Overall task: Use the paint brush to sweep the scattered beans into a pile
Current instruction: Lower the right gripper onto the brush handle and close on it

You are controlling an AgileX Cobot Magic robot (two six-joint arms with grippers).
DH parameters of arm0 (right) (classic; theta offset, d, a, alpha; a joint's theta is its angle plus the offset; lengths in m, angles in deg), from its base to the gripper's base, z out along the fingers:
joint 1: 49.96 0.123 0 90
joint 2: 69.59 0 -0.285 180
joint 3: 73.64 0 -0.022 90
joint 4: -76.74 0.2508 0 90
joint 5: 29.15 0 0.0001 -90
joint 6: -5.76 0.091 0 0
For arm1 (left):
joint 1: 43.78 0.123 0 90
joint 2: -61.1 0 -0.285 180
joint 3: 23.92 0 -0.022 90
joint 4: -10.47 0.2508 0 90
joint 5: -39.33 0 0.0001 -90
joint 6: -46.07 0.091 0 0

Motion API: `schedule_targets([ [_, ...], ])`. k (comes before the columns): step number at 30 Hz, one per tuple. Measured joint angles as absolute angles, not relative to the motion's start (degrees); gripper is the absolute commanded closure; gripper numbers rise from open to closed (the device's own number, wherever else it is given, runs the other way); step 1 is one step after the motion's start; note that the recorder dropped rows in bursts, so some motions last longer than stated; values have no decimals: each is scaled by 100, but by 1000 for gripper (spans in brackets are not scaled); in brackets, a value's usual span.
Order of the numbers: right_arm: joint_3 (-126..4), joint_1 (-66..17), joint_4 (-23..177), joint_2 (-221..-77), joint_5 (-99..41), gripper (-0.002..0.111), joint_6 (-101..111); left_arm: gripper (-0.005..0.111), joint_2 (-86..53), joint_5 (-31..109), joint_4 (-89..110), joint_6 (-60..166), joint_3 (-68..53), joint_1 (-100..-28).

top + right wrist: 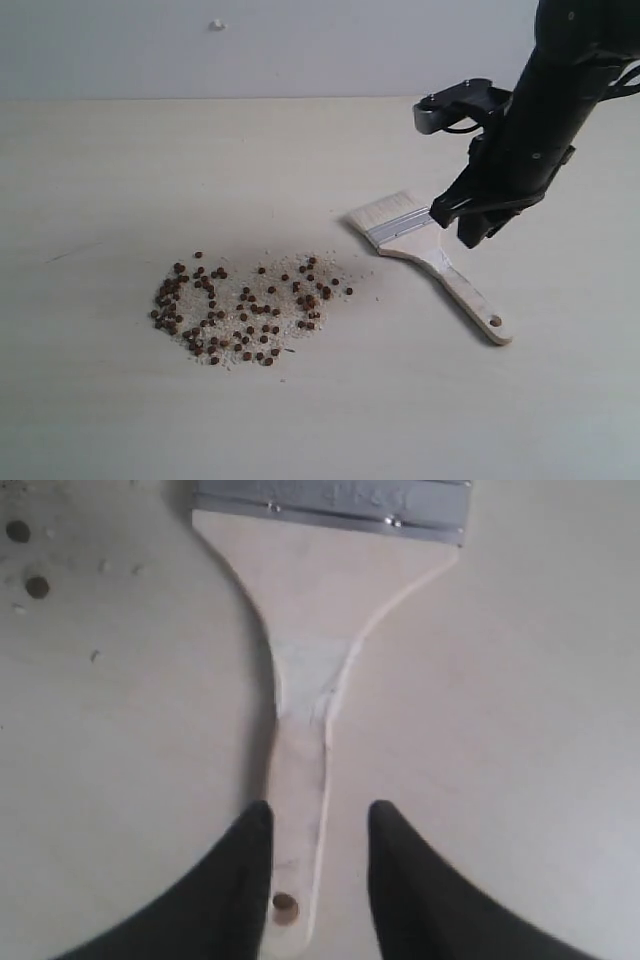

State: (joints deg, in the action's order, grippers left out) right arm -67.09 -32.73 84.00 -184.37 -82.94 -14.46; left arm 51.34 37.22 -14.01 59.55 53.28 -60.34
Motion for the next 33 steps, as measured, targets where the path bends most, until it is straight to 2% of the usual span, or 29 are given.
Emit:
schedule_targets([
  [2, -6854, -3272, 8566, -18672, -8291, 53, -1610, 107, 5134, 3722, -1401, 5955, 5328, -6034],
  [11, -6914, -3272, 8722, -19372, -7764, 53, -1948, 107, 5134, 3722, -1401, 5955, 5328, -6034],
  [21, -6914, -3235, 8843, -19429, -7656, 53, -1732, 107, 5134, 3722, -1401, 5955, 5328, -6034],
  [33, -6914, -2739, 8276, -19438, -7528, 53, -1347, 107, 5134, 3722, -1401, 5955, 5328, -6034],
])
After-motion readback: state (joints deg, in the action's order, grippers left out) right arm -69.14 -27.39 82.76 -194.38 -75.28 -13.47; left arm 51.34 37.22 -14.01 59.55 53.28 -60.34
